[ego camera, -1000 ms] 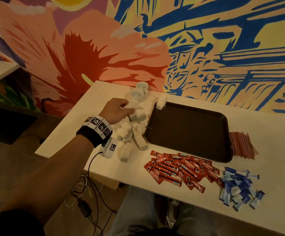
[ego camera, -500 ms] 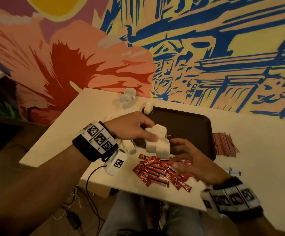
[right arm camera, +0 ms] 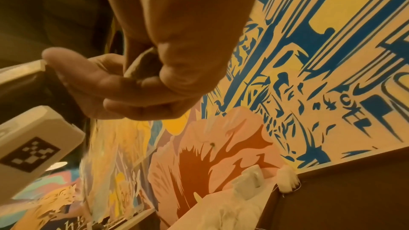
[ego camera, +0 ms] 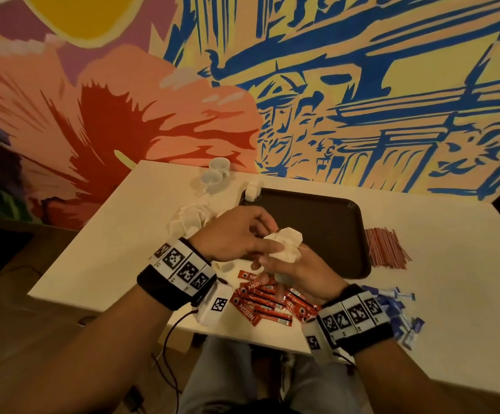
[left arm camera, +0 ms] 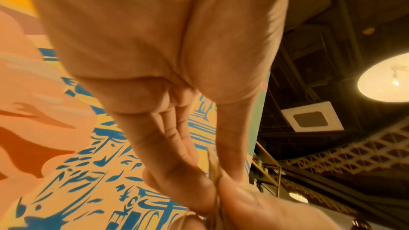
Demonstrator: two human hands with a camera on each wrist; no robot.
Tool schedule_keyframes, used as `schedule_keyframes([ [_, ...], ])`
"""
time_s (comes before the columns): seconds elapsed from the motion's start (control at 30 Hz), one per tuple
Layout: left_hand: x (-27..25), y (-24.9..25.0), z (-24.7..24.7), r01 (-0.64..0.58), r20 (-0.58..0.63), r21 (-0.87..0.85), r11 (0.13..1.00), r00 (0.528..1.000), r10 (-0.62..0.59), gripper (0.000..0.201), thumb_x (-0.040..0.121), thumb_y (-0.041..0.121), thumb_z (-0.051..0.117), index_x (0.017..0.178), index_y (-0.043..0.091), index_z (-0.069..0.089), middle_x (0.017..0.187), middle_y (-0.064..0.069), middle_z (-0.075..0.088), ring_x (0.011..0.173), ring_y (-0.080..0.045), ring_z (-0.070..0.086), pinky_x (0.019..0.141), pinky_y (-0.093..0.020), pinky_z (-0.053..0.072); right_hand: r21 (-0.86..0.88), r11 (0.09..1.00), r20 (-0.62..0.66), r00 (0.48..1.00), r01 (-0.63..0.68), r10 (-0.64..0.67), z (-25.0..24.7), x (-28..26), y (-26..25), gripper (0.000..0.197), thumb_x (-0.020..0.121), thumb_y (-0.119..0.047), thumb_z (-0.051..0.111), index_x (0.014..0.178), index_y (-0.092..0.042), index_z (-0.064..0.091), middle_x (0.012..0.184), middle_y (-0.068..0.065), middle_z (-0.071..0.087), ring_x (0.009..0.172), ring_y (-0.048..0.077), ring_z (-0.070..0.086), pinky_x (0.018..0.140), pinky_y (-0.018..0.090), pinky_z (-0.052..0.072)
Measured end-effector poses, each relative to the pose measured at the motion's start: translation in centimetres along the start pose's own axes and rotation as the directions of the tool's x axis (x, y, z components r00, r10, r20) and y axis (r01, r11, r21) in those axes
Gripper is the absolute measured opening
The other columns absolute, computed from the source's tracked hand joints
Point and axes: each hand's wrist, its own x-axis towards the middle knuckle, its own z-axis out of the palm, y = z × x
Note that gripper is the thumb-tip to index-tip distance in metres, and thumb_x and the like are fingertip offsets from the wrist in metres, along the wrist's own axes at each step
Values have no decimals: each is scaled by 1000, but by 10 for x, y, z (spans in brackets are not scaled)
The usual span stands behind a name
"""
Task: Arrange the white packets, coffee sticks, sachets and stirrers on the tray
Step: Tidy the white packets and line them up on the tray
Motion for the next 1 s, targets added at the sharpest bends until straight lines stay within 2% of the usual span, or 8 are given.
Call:
schedule_keyframes([
  [0.1, -1, -2, -1, 31, -8, -104, 994, 999, -32, 31, 83, 18, 81, 109, 13, 67, 86, -3, 71, 75, -14, 69, 75, -28, 57, -11, 1000, -31, 1000, 1, -1, -3, -5, -2, 32, 97, -15, 66, 127, -7, 60, 104, 18, 66, 82, 23, 68, 48, 28, 57],
  [0.2, -3, -6, 0, 25, 31, -166, 986, 999, -20, 25, 89, 8, 73, 113, 10, 69, 91, -11, 74, 83, -27, 73, 82, -35, 60, -71, 997, -75, 997, -11, 6, -4, -8, -7, 29, 100, -27, 62, 125, -13, 64, 102, 15, 67, 79, 21, 67, 46, 26, 55],
  [0.3, -4, -8, 3, 18, 28, -187, 982, 1000, -13, 22, 91, 6, 70, 112, 9, 71, 92, -14, 75, 85, -34, 73, 83, -39, 60, -106, 994, -108, 994, -21, 9, -5, -8, -8, 32, 101, -32, 61, 125, -11, 64, 100, 13, 68, 76, 22, 66, 44, 26, 53],
  [0.5, -5, -10, 8, -13, -90, -233, 972, 996, -8, 17, 91, 11, 70, 108, 6, 72, 85, -10, 73, 72, -20, 69, 69, -23, 57, -105, 994, -158, 987, 2, -19, -6, -8, -7, 39, 104, -36, 56, 123, -4, 65, 105, 17, 70, 72, 23, 65, 43, 25, 50],
  [0.57, -6, -10, 8, -7, -130, -269, 963, 991, -29, 17, 93, 12, 69, 108, 5, 71, 90, -9, 75, 73, -16, 70, 69, -21, 56, -61, 998, -214, 977, -14, 1, -10, -9, -8, 40, 103, -36, 56, 122, -2, 65, 97, 20, 70, 63, 21, 62, 44, 24, 49],
  [0.7, -5, -14, 3, 14, -163, -396, 918, 983, -85, 13, 98, 12, 61, 108, 4, 65, 96, -15, 76, 82, -21, 73, 73, -26, 60, 15, 998, -343, 938, -54, 56, -20, -13, -12, 33, 102, -35, 59, 120, -8, 64, 77, 14, 67, 51, 17, 56, 46, 25, 46],
  [0.87, -4, -12, -1, 43, -165, -455, 890, 977, -131, 9, 100, 15, 59, 105, 9, 63, 96, -16, 76, 81, -23, 74, 75, -30, 61, 89, 995, -407, 910, -47, 79, -28, -11, -13, 35, 103, -28, 59, 128, -4, 58, 79, 9, 69, 54, 13, 59, 44, 25, 45],
  [1.0, -2, -12, -2, 10, -211, -473, 881, 969, -124, 11, 99, 15, 60, 107, 7, 63, 97, -17, 76, 87, -28, 74, 76, -34, 62, 180, 983, -451, 887, -20, 100, -34, -9, -11, 32, 103, -26, 55, 125, -2, 58, 88, 12, 69, 63, 15, 61, 46, 26, 45],
])
